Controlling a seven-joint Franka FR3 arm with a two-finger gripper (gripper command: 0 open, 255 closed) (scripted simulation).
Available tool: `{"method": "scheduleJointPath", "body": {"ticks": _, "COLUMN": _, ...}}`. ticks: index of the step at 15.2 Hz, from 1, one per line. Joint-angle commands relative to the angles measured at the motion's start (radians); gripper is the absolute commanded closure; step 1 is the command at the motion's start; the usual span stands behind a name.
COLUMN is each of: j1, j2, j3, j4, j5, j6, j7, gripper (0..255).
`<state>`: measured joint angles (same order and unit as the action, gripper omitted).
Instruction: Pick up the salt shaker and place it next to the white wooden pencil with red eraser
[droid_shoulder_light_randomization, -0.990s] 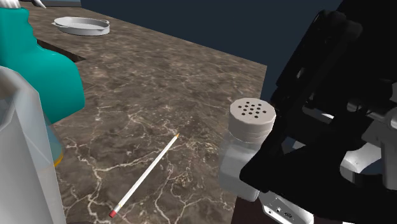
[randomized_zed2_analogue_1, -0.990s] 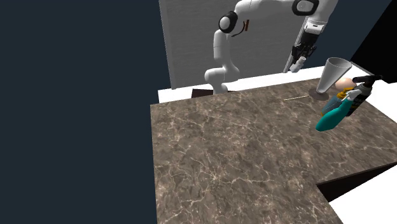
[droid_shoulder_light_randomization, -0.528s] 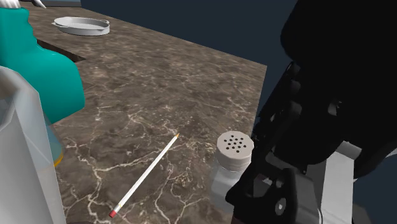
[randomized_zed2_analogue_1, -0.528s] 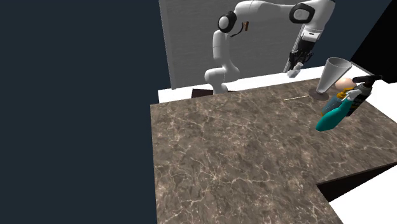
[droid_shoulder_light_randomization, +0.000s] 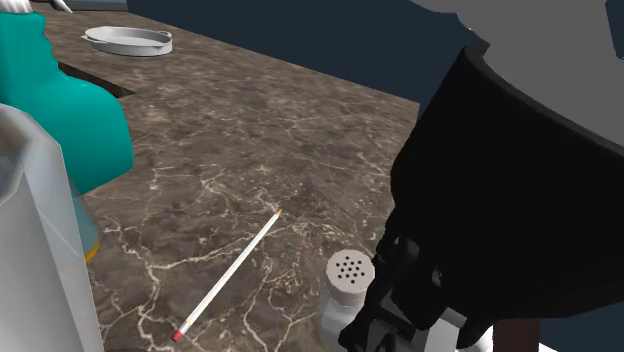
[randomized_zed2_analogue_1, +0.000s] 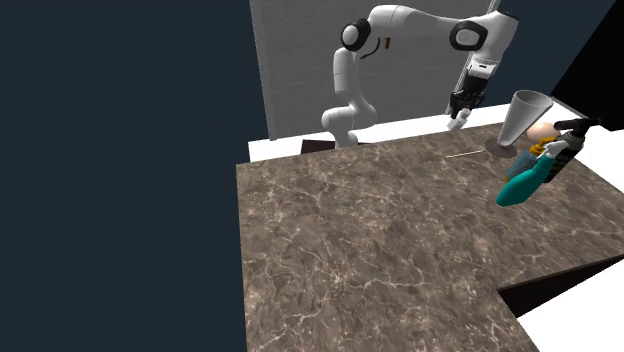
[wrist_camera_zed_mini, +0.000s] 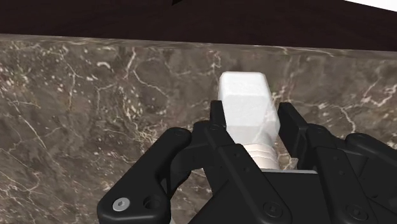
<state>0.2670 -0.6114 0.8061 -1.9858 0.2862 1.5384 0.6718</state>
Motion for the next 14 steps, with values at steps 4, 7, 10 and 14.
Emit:
{"method": "scheduleJointPath", "body": {"ticks": 4, "j1": 0.005, "j2": -0.008, "j3": 0.010, "j4": -0.050, "j5": 0.010, "j6": 0.044, "j7": -0.001, "gripper": 255}}
{"method": "scheduleJointPath", "body": {"ticks": 7, "j1": 0.005, "j2": -0.008, "j3": 0.010, "j4": -0.050, "j5": 0.010, "j6": 0.044, "j7": -0.001, "gripper": 255}}
{"method": "scheduleJointPath", "body": {"ticks": 10, "j1": 0.005, "j2": -0.008, "j3": 0.010, "j4": -0.050, "j5": 0.010, "j6": 0.044, "j7": -0.001, "gripper": 255}}
{"method": "scheduleJointPath", "body": {"ticks": 14, "j1": 0.005, "j2": -0.008, "j3": 0.010, "j4": -0.050, "j5": 0.010, "j6": 0.044, "j7": -0.001, "gripper": 0}}
